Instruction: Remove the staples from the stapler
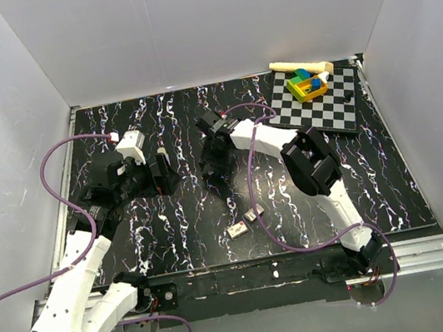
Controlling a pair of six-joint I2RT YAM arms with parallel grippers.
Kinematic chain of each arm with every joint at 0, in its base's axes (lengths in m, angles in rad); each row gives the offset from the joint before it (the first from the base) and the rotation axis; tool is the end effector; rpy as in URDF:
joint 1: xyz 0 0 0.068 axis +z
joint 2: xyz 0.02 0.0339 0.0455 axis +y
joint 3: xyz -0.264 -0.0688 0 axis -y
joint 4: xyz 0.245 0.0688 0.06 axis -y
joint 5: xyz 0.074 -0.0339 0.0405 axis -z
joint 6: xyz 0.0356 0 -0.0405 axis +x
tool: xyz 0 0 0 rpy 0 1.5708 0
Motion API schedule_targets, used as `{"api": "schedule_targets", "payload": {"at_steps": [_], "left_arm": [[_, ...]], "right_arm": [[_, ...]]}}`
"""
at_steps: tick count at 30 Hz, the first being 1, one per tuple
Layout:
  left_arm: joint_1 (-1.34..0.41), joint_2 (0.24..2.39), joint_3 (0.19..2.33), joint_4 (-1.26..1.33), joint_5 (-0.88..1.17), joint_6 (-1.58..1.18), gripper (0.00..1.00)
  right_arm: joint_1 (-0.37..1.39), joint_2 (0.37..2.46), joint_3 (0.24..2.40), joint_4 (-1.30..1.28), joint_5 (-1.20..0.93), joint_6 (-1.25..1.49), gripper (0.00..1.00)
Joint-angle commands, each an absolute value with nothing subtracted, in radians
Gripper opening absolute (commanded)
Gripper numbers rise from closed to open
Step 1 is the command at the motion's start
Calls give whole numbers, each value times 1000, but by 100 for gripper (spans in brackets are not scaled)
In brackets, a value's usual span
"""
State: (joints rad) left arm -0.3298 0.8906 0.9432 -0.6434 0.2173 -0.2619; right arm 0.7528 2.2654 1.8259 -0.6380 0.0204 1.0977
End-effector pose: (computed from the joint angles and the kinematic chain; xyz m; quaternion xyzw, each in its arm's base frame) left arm 0.1733 -0.0674 0.3310 0.0808 0.8749 -0.2279 0.4196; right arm 0.3567 0.3332 0.1699 0.1688 0.9549 0.1891 0.1548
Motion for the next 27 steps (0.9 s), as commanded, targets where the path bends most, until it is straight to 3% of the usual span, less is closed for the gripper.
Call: {"api": "schedule_targets", "payload": {"at_steps": [1, 27], "left_arm": [[-333, 884, 943, -629, 219, -253, 98], [-333, 884, 945, -623, 239, -255, 98]], "right_arm": [[750, 2310, 1870, -655, 83, 1103, 57], [775, 2376, 1993, -813, 169, 951, 48]]}}
